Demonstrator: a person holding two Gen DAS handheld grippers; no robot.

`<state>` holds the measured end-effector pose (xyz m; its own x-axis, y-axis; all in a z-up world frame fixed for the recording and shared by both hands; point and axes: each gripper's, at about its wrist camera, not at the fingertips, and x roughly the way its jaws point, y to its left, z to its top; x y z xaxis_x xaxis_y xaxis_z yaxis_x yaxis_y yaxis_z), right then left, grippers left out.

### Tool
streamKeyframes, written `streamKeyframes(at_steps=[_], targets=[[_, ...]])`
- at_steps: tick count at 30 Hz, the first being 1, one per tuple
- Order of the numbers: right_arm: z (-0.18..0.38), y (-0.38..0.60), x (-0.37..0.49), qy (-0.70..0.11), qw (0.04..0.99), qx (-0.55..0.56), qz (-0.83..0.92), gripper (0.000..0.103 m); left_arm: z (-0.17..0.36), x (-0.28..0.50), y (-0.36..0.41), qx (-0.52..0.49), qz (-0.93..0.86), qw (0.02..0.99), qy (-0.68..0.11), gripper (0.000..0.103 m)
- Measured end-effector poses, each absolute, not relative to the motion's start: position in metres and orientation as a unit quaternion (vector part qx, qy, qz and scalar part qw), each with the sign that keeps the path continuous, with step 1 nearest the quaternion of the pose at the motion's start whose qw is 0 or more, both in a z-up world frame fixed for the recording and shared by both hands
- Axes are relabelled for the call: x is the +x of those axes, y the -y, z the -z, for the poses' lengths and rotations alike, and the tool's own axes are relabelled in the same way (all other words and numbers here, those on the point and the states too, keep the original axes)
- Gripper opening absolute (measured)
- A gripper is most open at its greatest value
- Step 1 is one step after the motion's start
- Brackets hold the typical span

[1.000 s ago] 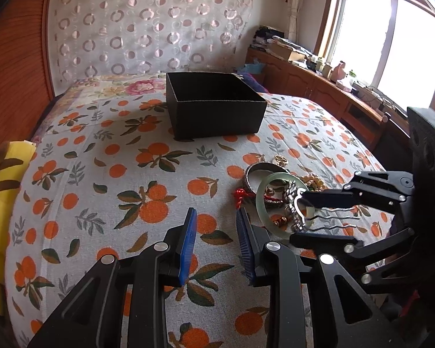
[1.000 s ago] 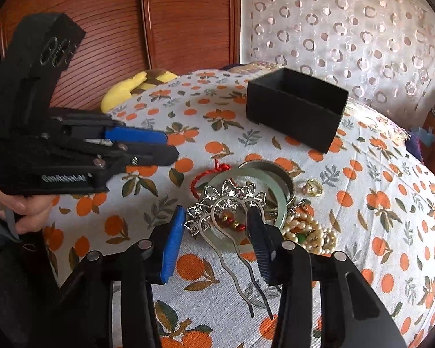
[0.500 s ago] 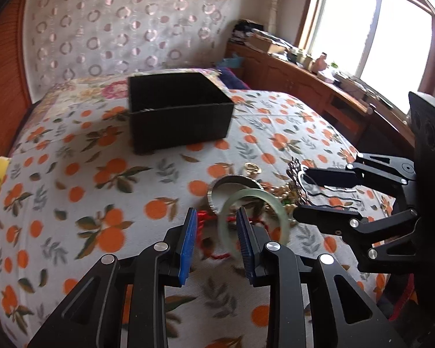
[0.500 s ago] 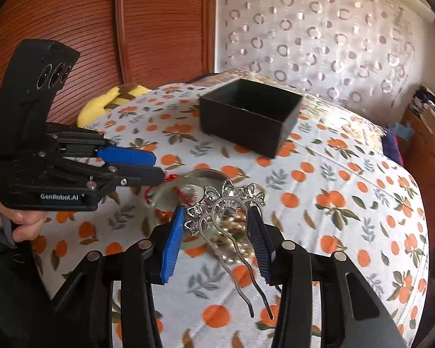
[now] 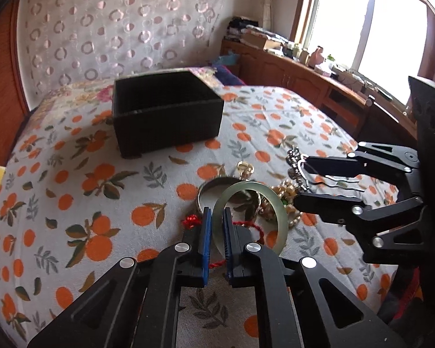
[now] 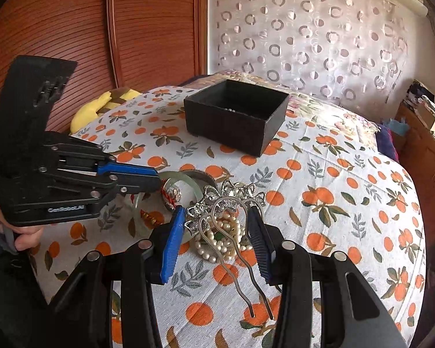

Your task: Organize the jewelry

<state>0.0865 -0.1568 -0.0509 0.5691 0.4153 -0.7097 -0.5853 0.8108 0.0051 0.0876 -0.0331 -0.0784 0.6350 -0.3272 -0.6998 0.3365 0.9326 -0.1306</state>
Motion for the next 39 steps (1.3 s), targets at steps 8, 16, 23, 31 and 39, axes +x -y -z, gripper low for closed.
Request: streamKeyframes(at_steps=[8,16,23,31,39], targets=[[0.035,0.159,0.094,-0.35,0.887,-0.115,-0.279,0.047,0.054,0.083,0.019,-0.006,0.165,0.922,-0.35,0.007],[0.023,0.148,0.118,-0.333,0.889,-0.133,-0.286,0.047,0.034,0.09,-0.01,-0.014,0.13,0.936,-0.327,0.007],[0.017,0.135,0.147,-0.327,0.888,-0.132,-0.296,0.047,0.02,0.105,-0.027,-0.007,0.103,0.944,-0.314,0.007],[0.004,0.117,0.189,-0.315,0.888,-0.128,-0.31,0.047,0.007,0.126,-0.043,-0.019,0.086,0.949,-0.303,0.007],[0.003,0.095,0.23,-0.315,0.883,-0.131,-0.322,0.047,-0.001,0.148,-0.058,-0.027,0.071,0.951,-0.3,0.007]])
